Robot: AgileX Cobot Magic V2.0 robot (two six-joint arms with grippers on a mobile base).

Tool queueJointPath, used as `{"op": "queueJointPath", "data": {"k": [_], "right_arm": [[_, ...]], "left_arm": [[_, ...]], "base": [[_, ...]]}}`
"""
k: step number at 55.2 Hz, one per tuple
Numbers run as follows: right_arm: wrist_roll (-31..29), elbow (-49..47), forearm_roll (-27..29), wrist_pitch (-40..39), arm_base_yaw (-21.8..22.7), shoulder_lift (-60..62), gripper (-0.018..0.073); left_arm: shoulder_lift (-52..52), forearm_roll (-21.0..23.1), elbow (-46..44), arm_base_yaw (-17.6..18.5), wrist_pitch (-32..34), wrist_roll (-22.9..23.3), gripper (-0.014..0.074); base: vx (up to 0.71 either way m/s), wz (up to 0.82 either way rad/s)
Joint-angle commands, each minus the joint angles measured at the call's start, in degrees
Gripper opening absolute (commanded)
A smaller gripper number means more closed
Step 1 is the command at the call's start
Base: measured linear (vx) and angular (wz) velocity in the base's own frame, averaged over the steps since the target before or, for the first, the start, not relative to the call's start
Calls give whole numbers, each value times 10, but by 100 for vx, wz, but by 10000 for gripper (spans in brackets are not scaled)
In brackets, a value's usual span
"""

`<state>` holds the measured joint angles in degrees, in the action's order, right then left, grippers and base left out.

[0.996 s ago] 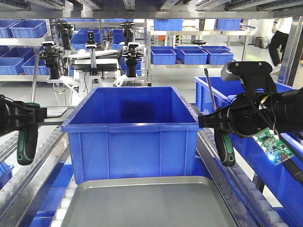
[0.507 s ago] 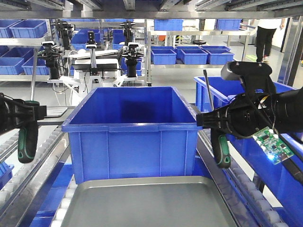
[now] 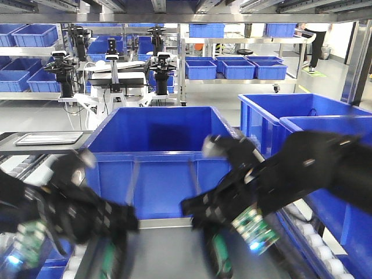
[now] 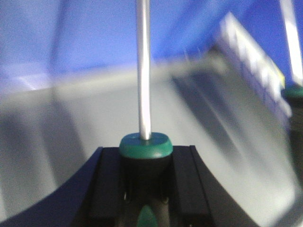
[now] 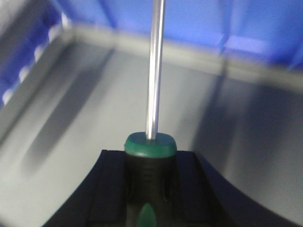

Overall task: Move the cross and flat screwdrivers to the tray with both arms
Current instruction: 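Lower both screwdrivers onto the grey tray and open both grippers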

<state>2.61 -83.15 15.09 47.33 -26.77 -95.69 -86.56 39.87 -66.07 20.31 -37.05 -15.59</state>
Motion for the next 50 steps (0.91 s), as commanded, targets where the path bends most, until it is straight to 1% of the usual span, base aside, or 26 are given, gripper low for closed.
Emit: {"op": "queueJointPath", "data": {"k": [1,8,15,19,23,28,30,35,40,44,50], "right_arm": [[5,-20,8,-19,-5,6,-4],[20,-20,6,-17,-5,-7,7],[21,-20,2,-20,-5,-11,48],[22,-20,1,-13,-5,-13,85],[21,-20,-3,-10,-5,-13,136],[21,-20,-9,-15,-5,-13,223],[21,-20,-13,-15,-5,-13,271],[22,-20,-26,-19,-5,-13,374],[24,-20,-27,-13,-5,-13,475],[24,-20,-25,-13,-5,-13,536],[24,-20,-23,-15,-5,-3,570]], "left_arm": [[4,29,-15,10,32,0,5],[-13,35,-16,10,24,0,22],[-29,35,-16,10,17,0,109],[-35,35,-16,10,10,0,194],[-40,38,-16,10,8,0,300],[-40,40,-16,10,12,0,434],[-40,40,-16,10,14,0,477],[-40,40,-18,10,14,0,559],[-40,40,-18,10,13,0,596],[-40,40,-18,10,13,0,593],[-30,39,-18,10,14,0,583]], "base": [[0,0],[0,0],[0,0],[0,0],[0,0],[0,0],[0,0],[0,0],[0,0],[0,0],[0,0]]}}
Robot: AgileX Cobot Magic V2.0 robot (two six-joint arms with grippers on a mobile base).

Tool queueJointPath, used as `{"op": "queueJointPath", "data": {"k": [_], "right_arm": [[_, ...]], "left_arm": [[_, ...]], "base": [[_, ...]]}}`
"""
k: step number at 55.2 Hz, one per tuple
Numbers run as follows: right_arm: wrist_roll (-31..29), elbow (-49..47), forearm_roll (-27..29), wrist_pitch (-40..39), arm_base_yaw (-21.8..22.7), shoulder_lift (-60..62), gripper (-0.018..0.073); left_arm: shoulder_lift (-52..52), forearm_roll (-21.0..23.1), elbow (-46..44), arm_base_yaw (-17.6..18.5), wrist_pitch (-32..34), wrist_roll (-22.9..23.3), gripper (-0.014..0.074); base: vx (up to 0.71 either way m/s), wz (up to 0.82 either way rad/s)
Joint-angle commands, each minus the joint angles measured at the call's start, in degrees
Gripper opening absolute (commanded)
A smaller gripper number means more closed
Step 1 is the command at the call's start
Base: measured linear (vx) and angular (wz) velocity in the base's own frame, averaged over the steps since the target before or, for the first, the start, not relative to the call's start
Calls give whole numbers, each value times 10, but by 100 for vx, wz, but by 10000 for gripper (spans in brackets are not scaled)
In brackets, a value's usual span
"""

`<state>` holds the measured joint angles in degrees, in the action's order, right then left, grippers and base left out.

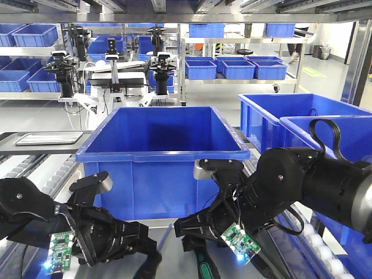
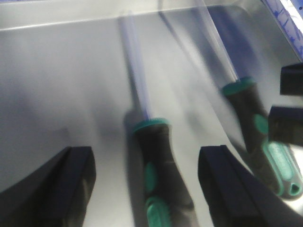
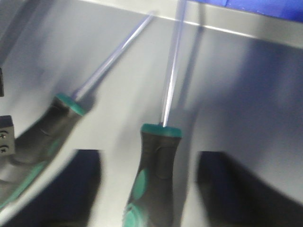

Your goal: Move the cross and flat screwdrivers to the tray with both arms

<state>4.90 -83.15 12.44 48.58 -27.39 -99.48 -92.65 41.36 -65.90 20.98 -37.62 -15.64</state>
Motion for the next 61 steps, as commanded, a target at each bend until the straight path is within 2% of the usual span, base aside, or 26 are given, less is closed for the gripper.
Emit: {"op": "queueJointPath", "data": {"k": [1,15,27,47,53,56,61], "right_arm": [[1,-20,3,-29,1,38,570],[0,-20,-1,-60,1,87,568],[0,-20,2,-58,1,96,568],[0,-20,3,-56,1,95,568],[0,-20,4,-51,1,95,568],[0,-20,4,-50,1,95,568],[0,-20,3,-50,1,95,568]], "left_arm": [[34,24,-19,3,19,0,581],[136,19,-19,2,98,-20,550],[195,20,-19,2,99,-30,536],[202,16,-19,2,98,-30,535],[242,-39,10,2,127,-19,522],[278,-72,51,2,154,7,496],[356,-162,128,-8,206,60,435]], "base": [[0,0],[0,0],[0,0],[0,0],[0,0],[0,0],[0,0]]}}
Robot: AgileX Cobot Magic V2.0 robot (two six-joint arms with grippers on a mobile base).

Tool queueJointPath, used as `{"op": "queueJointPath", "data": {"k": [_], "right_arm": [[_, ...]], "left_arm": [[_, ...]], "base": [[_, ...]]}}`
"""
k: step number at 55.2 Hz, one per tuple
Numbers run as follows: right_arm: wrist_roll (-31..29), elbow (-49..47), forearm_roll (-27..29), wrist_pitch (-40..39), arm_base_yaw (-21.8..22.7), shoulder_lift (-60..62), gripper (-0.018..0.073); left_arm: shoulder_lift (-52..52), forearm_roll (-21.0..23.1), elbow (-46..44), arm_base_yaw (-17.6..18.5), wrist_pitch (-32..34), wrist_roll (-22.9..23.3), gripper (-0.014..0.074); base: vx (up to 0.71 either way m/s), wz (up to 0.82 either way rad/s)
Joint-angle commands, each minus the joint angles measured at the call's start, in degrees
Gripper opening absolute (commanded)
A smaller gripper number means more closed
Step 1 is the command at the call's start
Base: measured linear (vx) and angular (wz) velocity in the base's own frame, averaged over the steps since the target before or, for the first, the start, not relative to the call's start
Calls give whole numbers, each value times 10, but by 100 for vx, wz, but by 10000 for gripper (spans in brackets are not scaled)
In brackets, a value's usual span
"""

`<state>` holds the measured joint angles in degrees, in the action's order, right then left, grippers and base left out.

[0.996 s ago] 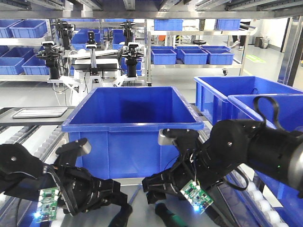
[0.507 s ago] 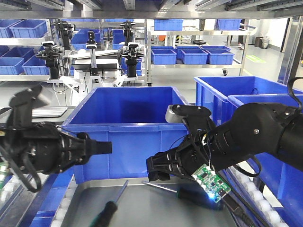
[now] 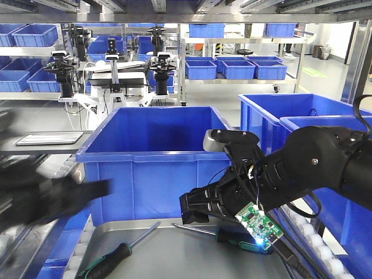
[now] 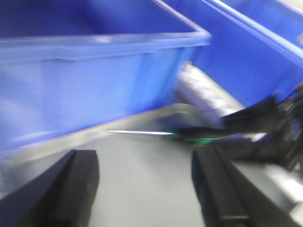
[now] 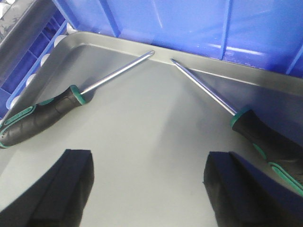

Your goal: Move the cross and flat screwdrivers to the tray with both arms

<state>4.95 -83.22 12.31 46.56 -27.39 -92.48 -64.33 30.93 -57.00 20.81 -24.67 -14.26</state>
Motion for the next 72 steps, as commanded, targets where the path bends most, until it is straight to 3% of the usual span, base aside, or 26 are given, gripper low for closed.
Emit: {"op": "queueJointPath", "data": {"k": [1,9,12,26,39,45,72], "right_arm": [[0,-19,5,-30,1,25,568],[0,-19,5,-28,1,25,568],[0,-19,5,-28,1,25,568],[0,-19,5,-28,1,25,568],[0,-19,5,-28,1,25,568],[0,-19,5,-27,1,25,568],[0,-19,6,-19,1,24,568]], "left_arm": [[91,-78,60,-11,87,60,426],[223,-186,202,-56,141,143,295],[277,-213,260,-77,157,150,239],[468,-230,459,-154,222,152,-9],[609,-231,570,-187,238,153,-7],[663,-231,570,-197,205,156,-6],[650,-231,570,-201,209,156,-6]], "base": [[0,0],[0,0],[0,0],[0,0],[0,0],[0,0],[0,0]]}}
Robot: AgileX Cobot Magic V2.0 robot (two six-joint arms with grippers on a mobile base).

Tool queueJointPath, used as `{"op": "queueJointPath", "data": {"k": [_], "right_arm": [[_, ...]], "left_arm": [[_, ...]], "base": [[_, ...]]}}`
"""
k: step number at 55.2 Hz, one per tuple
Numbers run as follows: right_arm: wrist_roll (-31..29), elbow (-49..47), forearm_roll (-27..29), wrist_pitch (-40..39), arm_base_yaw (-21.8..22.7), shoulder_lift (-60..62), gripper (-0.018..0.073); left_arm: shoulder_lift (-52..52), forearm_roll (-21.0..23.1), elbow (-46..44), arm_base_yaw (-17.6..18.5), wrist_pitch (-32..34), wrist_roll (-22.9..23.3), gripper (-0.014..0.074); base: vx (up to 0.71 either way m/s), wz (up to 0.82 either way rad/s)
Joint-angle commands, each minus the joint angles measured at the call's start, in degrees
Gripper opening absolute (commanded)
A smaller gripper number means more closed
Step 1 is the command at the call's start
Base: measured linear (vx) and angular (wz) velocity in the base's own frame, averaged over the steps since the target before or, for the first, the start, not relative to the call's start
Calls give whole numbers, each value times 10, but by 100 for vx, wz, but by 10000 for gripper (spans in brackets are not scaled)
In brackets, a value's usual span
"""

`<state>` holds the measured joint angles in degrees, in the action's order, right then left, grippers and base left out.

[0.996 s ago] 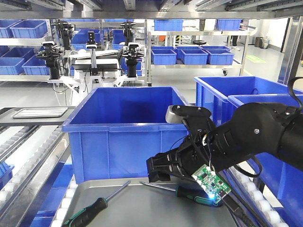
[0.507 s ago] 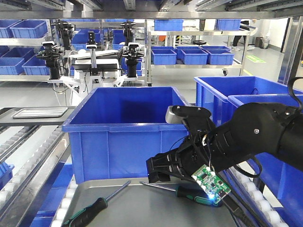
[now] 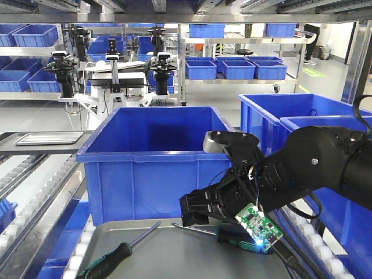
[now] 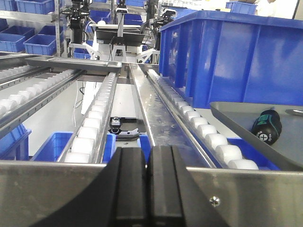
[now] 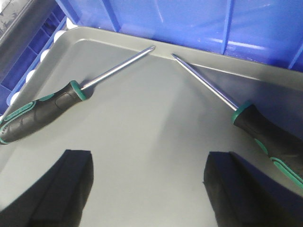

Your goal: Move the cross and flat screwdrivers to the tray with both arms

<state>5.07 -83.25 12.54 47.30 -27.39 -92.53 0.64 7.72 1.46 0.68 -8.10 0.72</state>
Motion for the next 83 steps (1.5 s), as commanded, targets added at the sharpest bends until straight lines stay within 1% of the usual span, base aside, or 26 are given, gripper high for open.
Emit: {"op": "queueJointPath", "data": {"k": [1,16,21,24,31,36,43,48,52,56,61,65,71,77,83], "right_arm": [[-1,-19,4,-26,1,25,568],[-1,-19,2,-25,1,30,568],[-16,-16,-16,-25,1,62,552],[-32,4,-22,-38,1,88,536],[-38,105,-40,-130,8,183,470],[-38,208,-45,-202,30,266,398],[-38,350,-45,-281,93,388,277],[-38,439,-53,-323,139,478,188],[-38,507,-79,-347,167,548,122],[-38,572,-125,-368,193,636,60],[-38,646,-164,-378,206,732,-15],[-38,695,-175,-376,207,792,-13],[-38,756,-176,-374,207,877,-12],[-38,807,-176,-380,207,936,-11],[-32,858,-169,-442,210,933,-11]], "left_arm": [[0,1,-14,0,43,6,-6],[0,1,-14,0,43,6,-6],[0,1,-14,0,43,6,-6],[0,1,-14,0,43,6,-6],[0,1,-14,0,43,6,-6],[0,1,-14,0,43,6,-6],[0,1,-14,0,43,6,-6],[0,1,-14,0,43,6,-6],[0,1,-14,0,43,6,-6],[0,1,-14,0,43,6,-6],[0,1,-14,0,43,6,-6],[0,1,-14,0,43,6,-6],[0,1,-14,0,43,6,-6],[0,1,-14,0,43,6,-6],[1,1,-14,0,43,6,-6]], "base": [[0,0],[0,0],[0,0],[0,0],[0,0],[0,0],[0,0],[0,0],[0,0],[0,0],[0,0],[0,0],[0,0],[0,0],[0,0]]}}
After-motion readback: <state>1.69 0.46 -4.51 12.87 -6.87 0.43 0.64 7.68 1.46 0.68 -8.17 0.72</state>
